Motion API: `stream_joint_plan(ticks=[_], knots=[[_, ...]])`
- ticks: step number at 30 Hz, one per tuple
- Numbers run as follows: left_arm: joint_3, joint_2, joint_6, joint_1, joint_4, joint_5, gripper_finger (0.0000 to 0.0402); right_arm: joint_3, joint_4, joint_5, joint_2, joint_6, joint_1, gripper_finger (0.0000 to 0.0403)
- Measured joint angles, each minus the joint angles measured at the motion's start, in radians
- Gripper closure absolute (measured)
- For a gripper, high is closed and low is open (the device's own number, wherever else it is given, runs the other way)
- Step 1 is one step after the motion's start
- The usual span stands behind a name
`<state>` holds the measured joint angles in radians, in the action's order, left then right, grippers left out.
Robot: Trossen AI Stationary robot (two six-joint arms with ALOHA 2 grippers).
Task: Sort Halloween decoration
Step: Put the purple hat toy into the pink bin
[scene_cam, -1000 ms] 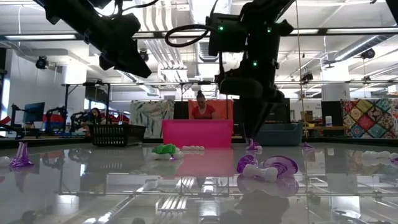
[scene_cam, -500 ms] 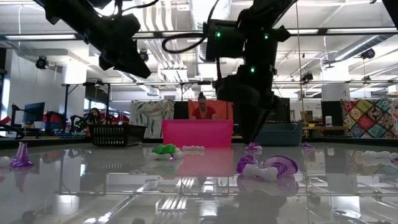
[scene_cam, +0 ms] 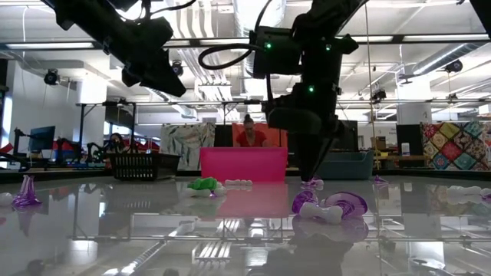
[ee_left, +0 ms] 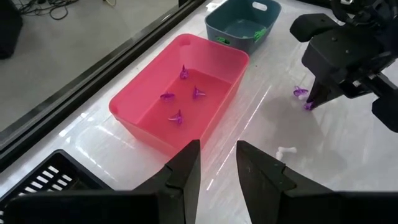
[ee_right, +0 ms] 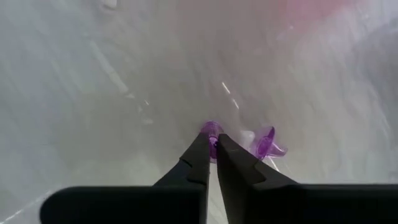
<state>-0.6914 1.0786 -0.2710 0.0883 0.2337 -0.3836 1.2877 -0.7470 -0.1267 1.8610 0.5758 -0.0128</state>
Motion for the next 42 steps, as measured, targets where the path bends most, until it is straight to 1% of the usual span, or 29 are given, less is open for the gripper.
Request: stream_joint_plan(ticks=[7, 10, 15, 21, 25, 27, 32, 34, 37, 42], knots=[[0.0, 0.0, 0.0, 0.0, -0.001, 0.0, 0.0315, 0.012, -0.002, 0.023, -0.005, -0.028, 0.0, 0.0393], [0.0, 0.0, 0.0, 0.0, -0.001, 0.0, 0.0315, 0.044, 0.005, 0.023, -0.014, -0.08, 0.0, 0.0393], [0.0, 0.0, 0.0, 0.0, -0.001, 0.0, 0.0315, 0.102, 0.064, 0.032, -0.041, -0.201, -0.015, 0.0393], [0.0, 0.0, 0.0, -0.015, -0.001, 0.001, 0.0315, 0.171, 0.138, 0.023, -0.057, -0.342, -0.073, 0.0394], [0.0, 0.0, 0.0, -0.028, -0.001, 0.001, 0.0315, 0.176, 0.22, 0.011, -0.057, -0.407, -0.144, 0.0394], [0.0, 0.0, 0.0, -0.036, 0.0, 0.003, 0.0315, 0.176, 0.231, -0.007, -0.057, -0.414, -0.186, 0.0394], [0.0, 0.0, 0.0, -0.056, 0.004, 0.034, 0.0315, 0.174, 0.225, -0.16, -0.056, -0.4, -0.279, 0.0394], [0.0, 0.0, 0.0, -0.062, 0.005, 0.049, 0.0315, 0.172, 0.225, -0.159, -0.053, -0.393, -0.308, 0.0394], [0.0, 0.0, 0.0, -0.066, 0.006, 0.071, 0.0315, 0.17, 0.222, -0.118, -0.047, -0.393, -0.334, 0.0387], [0.0, 0.006, 0.0, -0.066, 0.006, 0.088, 0.0315, 0.17, 0.23, -0.102, -0.04, -0.394, -0.34, 0.0356]])
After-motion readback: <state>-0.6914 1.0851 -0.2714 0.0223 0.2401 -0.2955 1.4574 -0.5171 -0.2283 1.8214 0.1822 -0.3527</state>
